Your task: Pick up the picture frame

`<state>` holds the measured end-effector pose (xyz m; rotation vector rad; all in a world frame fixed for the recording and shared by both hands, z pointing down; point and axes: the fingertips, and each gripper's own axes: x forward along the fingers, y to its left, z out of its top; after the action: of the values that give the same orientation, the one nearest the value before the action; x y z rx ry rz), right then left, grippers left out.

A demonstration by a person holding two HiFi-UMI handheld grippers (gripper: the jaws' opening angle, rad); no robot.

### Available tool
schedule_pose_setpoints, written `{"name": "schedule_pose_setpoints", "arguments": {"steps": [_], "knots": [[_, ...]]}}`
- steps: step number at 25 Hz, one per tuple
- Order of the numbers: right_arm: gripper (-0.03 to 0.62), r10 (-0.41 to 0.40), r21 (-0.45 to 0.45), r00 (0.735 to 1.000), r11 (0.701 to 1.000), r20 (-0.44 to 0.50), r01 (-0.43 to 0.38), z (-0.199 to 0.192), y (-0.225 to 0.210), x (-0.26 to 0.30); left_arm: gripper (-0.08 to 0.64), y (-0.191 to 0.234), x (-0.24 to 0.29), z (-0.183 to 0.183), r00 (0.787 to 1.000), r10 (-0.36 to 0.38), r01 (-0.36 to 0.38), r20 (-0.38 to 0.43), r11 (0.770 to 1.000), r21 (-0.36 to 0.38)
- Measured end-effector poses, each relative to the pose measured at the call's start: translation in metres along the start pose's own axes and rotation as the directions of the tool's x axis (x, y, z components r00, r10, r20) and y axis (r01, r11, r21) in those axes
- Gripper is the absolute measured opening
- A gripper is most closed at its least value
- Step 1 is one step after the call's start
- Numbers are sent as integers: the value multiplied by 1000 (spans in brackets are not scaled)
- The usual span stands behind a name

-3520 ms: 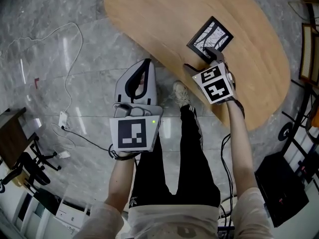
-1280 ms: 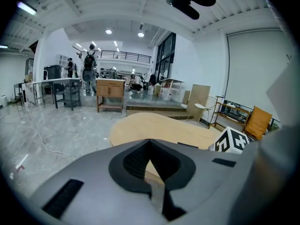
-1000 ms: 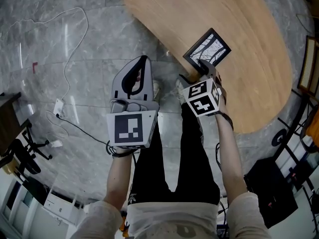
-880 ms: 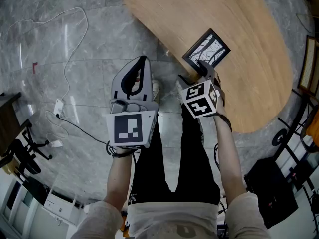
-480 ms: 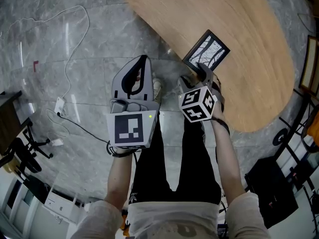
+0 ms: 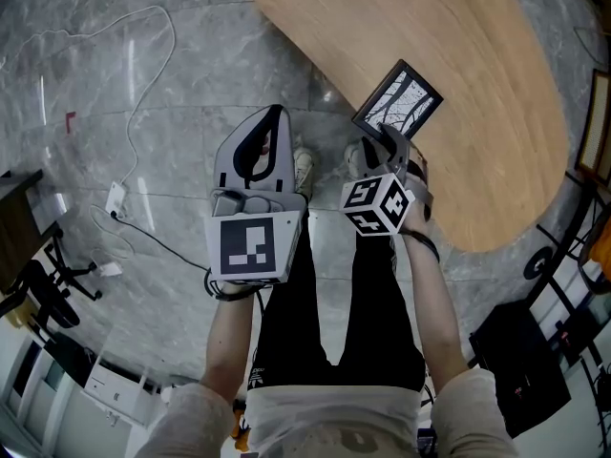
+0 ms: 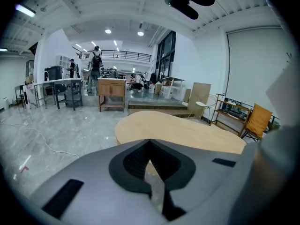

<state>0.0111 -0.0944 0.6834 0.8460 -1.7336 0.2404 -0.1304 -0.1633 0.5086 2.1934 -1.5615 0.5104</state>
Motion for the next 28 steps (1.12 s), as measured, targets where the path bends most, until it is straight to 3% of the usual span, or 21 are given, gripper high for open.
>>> {"name": "schedule_pose_setpoints", "arguments": {"steps": [17,28], "knots": [[100,-148,-48,989,988,7,148,-1,-2,1,8,10,-5,-8,1000,4,-4,-4,1000,8],[81,-128,-46,992,991,13,128,6,4,-6,8,13,-6,-4,1000,0,0,2,1000,2]]}}
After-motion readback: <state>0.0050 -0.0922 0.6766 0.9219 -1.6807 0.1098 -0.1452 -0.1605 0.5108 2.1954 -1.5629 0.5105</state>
